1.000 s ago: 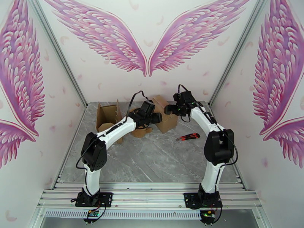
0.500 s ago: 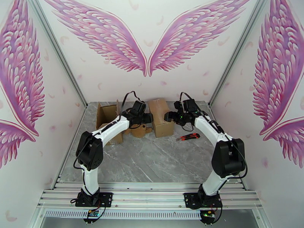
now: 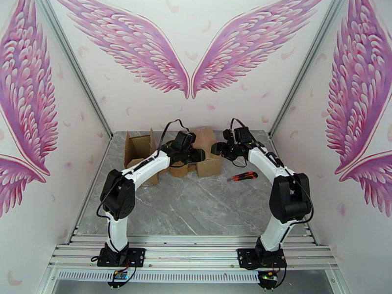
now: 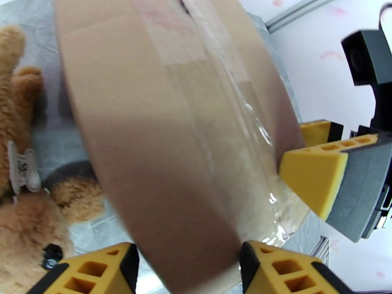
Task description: Unpack the express box
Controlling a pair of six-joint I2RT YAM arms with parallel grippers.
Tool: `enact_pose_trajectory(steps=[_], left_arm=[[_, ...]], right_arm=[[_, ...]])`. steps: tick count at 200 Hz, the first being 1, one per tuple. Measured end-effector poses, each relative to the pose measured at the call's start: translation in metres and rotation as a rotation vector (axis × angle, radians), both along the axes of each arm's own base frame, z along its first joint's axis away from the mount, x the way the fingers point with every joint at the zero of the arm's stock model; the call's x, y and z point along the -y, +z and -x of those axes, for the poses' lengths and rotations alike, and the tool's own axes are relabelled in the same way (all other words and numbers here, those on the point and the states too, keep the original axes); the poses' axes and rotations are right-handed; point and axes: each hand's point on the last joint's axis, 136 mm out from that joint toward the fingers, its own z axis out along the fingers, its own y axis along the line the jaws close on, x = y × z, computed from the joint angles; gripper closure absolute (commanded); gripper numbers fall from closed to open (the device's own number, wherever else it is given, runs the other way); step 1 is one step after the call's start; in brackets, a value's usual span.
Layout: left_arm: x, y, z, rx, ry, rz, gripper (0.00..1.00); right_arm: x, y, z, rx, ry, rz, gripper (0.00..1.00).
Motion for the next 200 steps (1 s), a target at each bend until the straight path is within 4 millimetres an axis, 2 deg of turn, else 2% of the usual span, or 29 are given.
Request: enact_pose_trajectory(steps=[30, 51, 82, 112, 118, 147, 166, 182, 200], left_arm=[[0.005, 0.000, 0.011, 0.004, -0.041, -0.008, 0.41], [0.007, 0.000, 0.033, 0.000, -0.071, -0.011, 0.41], [0.005, 0.001, 0.070, 0.004, -0.108, -0.025, 0.41], [-0.008, 0.003, 0.095, 0.024, -0.107, -0.051, 0.41], [-0.012, 0.005, 0.097, 0.034, -0.100, -0.056, 0.41], [-0.026, 0.020, 0.096, 0.089, -0.063, -0.063, 0.41], [-0.031, 0.029, 0.095, 0.128, -0.056, -0.063, 0.41], [-0.036, 0.032, 0.096, 0.147, -0.054, -0.074, 0.40], [-0.042, 0.033, 0.097, 0.171, -0.049, -0.091, 0.40]], right_arm=[[0.006, 0.000, 0.025, -0.001, -0.014, 0.007, 0.28], [0.008, -0.001, 0.048, -0.012, -0.019, 0.004, 0.27], [0.009, 0.001, 0.078, -0.025, -0.016, 0.018, 0.17], [0.020, 0.017, 0.091, 0.003, -0.050, 0.067, 0.05], [0.025, 0.022, 0.093, 0.014, -0.067, 0.079, 0.00], [0.054, 0.056, 0.100, 0.112, -0.168, 0.115, 0.01], [0.084, 0.076, 0.102, 0.169, -0.270, 0.143, 0.01], [0.112, 0.074, 0.100, 0.151, -0.364, 0.163, 0.01], [0.138, 0.045, 0.093, 0.056, -0.449, 0.172, 0.00]])
